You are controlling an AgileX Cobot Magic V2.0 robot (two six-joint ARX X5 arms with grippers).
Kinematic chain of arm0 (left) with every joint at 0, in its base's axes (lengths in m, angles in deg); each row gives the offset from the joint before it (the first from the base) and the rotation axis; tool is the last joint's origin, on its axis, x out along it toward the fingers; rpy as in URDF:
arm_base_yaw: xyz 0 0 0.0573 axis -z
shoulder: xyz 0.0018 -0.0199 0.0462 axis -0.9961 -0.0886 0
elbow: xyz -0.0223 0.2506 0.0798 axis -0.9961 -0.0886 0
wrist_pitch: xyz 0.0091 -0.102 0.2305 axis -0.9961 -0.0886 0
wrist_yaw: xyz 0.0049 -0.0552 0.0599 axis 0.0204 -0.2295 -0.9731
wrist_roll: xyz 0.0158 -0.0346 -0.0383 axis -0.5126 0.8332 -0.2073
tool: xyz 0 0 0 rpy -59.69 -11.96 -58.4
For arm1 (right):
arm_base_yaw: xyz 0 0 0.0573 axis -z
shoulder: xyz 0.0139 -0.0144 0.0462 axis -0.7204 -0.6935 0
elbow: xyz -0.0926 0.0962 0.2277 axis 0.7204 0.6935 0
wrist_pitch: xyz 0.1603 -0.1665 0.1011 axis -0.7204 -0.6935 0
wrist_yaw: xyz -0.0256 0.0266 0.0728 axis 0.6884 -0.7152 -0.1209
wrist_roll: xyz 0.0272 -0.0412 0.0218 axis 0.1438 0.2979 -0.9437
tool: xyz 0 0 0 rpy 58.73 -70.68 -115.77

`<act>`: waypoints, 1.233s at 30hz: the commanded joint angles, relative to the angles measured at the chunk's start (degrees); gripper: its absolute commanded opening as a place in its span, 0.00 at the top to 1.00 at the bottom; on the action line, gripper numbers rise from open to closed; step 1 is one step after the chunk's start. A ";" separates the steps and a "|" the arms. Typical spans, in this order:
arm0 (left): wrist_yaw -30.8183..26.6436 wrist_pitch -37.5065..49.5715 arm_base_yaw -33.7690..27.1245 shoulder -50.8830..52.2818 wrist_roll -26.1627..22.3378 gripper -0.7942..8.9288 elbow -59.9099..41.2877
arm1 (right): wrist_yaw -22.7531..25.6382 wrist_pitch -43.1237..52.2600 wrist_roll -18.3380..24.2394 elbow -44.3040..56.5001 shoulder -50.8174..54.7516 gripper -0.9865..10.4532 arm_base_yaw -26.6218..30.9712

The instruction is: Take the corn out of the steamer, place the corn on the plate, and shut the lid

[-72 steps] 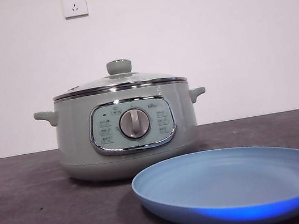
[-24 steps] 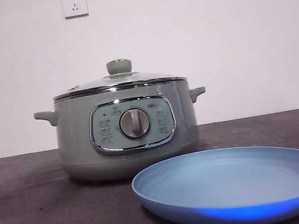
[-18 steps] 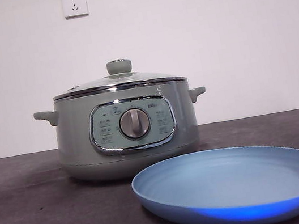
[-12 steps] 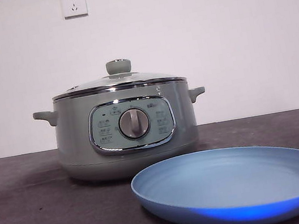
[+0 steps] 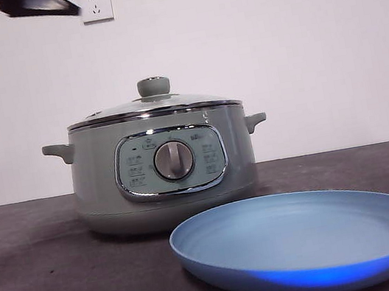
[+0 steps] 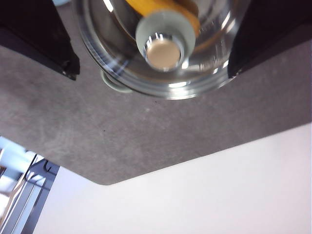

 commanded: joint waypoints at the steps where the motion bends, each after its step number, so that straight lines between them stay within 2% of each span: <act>1: -1.40 1.88 1.53 -4.09 -2.89 0.23 1.31 | 0.20 0.15 -0.42 -0.11 -0.02 0.36 -0.07; 5: -3.87 6.43 2.95 -9.77 -3.19 0.23 1.66 | 0.20 0.15 -0.42 -0.11 -0.02 0.36 -0.07; 15: -6.73 11.61 5.20 -17.90 -3.21 0.23 1.66 | 0.20 0.13 -0.39 -0.09 -0.02 0.36 -0.07; 27: -6.78 11.47 5.77 -21.24 -3.15 0.25 1.66 | 0.33 0.15 -0.33 -0.09 -0.02 0.36 -0.07; 28: -6.75 11.30 5.77 -21.24 -3.15 0.29 1.66 | 0.35 0.15 -0.33 -0.09 -0.02 0.36 -0.07; 30: -6.69 10.34 5.77 -21.27 -3.13 0.44 1.66 | 0.33 0.15 -0.35 -0.09 -0.02 0.36 -0.07; 31: -6.67 9.88 5.79 -21.38 -3.13 0.48 1.66 | 0.33 0.15 -0.33 -0.09 -0.02 0.36 -0.07; 37: -6.80 7.37 5.84 -22.01 -3.13 0.50 1.66 | 0.35 0.15 -0.33 -0.09 -0.02 0.36 -0.07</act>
